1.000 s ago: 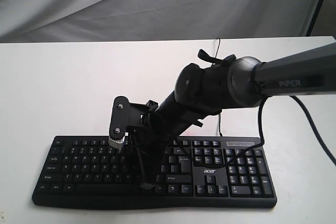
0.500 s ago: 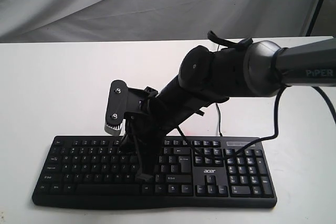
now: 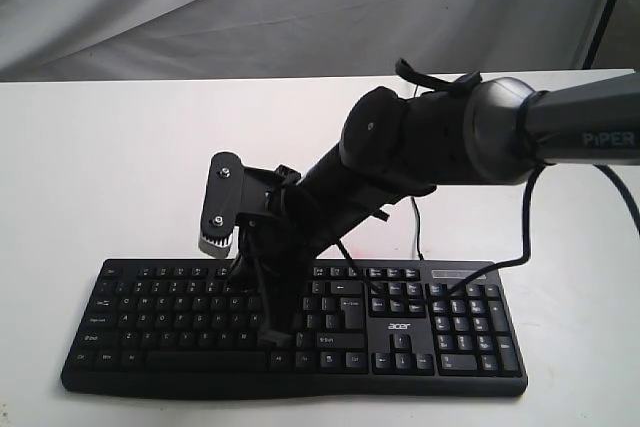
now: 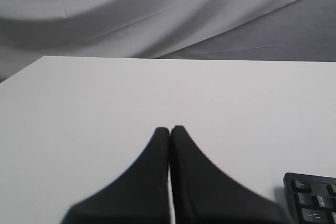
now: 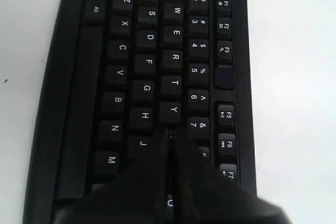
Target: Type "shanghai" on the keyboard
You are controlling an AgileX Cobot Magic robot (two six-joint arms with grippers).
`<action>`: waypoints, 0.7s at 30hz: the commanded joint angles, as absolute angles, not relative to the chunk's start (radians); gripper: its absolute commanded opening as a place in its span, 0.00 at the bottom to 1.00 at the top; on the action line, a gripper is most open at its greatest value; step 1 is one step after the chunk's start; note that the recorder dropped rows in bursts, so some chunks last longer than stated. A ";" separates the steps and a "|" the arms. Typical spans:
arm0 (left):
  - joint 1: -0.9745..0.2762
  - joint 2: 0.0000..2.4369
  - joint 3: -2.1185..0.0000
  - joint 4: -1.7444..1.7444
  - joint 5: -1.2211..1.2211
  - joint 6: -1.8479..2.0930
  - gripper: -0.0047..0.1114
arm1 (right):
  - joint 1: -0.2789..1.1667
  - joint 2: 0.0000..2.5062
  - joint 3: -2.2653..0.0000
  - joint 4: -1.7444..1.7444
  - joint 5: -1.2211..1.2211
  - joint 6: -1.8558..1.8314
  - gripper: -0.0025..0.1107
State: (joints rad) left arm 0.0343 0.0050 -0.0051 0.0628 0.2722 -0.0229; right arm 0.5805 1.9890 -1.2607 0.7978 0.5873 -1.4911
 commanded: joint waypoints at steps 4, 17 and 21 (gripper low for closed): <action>0.031 0.000 0.000 0.062 0.266 -0.024 0.05 | 0.579 1.874 -1.258 0.829 0.581 -1.484 0.02; 0.031 0.000 0.000 0.062 0.266 -0.024 0.05 | 0.579 1.546 -1.258 0.829 0.535 -1.392 0.02; 0.031 0.000 0.000 0.062 0.266 -0.024 0.05 | 0.579 1.446 -1.258 0.829 0.500 -1.349 0.02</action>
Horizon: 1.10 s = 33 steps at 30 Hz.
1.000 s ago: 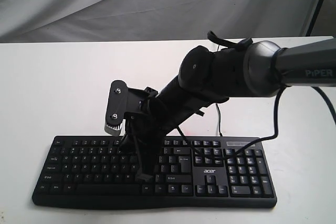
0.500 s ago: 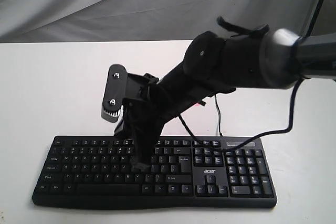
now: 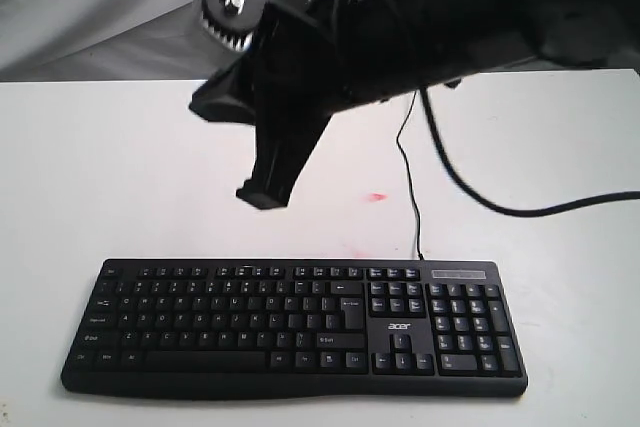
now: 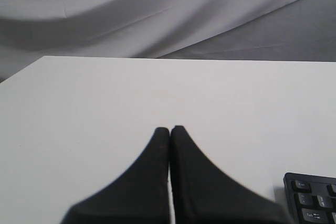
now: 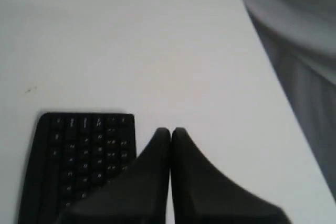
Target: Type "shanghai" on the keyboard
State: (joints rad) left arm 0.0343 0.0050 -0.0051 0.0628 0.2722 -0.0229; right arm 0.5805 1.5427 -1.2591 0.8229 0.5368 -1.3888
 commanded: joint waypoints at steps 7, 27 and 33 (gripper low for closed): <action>0.031 0.000 0.000 0.062 0.266 -0.024 0.05 | 0.579 1.283 -1.258 0.829 0.486 -1.319 0.02; 0.031 0.000 0.000 0.062 0.266 -0.024 0.05 | 0.579 0.925 -1.258 0.829 0.481 -1.308 0.02; 0.031 0.000 0.000 0.062 0.266 -0.024 0.05 | 0.579 0.884 -1.258 0.829 0.481 -1.308 0.02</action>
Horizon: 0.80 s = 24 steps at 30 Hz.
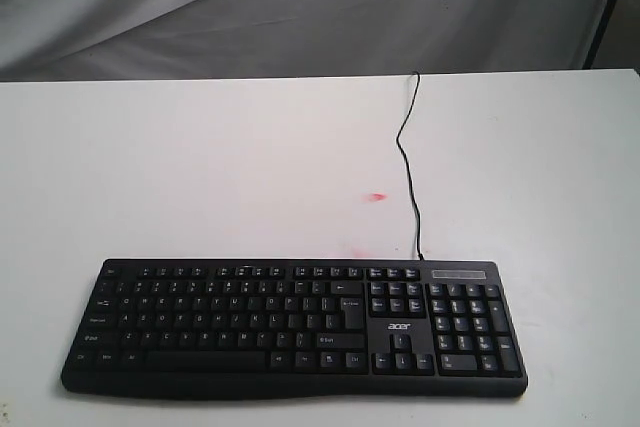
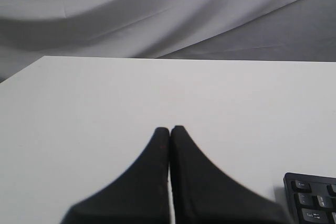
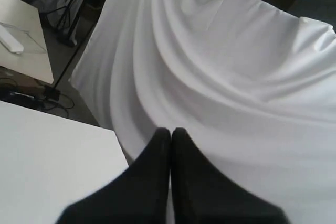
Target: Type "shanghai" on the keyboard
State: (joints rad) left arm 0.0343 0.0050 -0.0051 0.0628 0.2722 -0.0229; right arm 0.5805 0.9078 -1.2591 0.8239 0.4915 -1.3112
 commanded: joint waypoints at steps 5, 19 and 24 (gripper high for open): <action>0.031 0.000 0.000 0.062 0.266 -0.024 0.05 | 0.579 0.850 -1.258 0.824 0.436 -1.308 0.02; 0.031 0.000 0.000 0.062 0.266 -0.024 0.05 | 0.579 0.682 -1.258 0.564 0.199 -0.894 0.02; 0.031 0.000 0.000 0.062 0.266 -0.024 0.05 | 0.409 0.643 -1.258 0.311 0.281 -0.508 0.02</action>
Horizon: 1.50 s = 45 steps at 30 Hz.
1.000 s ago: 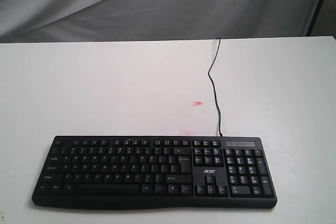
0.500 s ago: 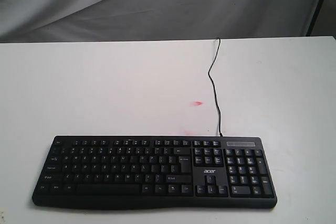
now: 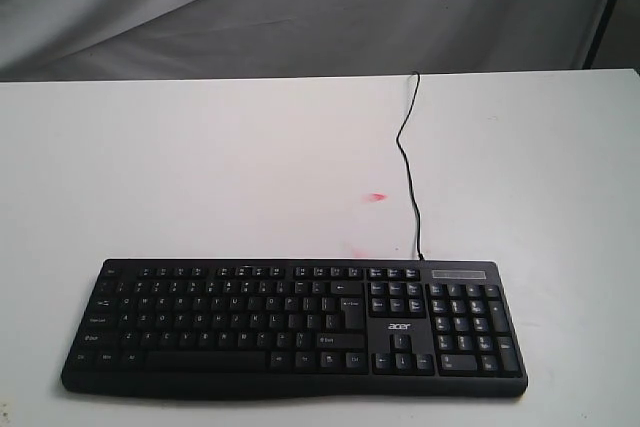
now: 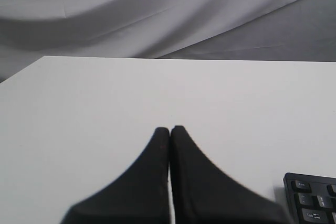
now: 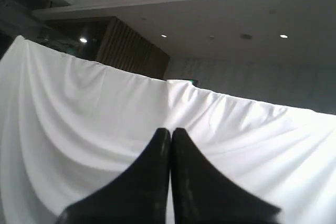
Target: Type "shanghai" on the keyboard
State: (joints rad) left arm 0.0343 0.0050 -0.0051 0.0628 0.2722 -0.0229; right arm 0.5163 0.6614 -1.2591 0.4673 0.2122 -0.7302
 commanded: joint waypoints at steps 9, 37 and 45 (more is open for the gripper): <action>0.031 0.000 0.000 0.062 0.266 -0.024 0.05 | 0.184 0.553 -1.104 0.092 0.336 -0.255 0.02; 0.031 0.000 0.000 0.062 0.266 -0.024 0.05 | 0.043 0.157 -0.554 -0.021 0.251 -0.008 0.02; 0.031 0.000 0.000 0.062 0.266 -0.024 0.05 | 0.043 0.066 -0.434 -0.039 0.251 -0.006 0.02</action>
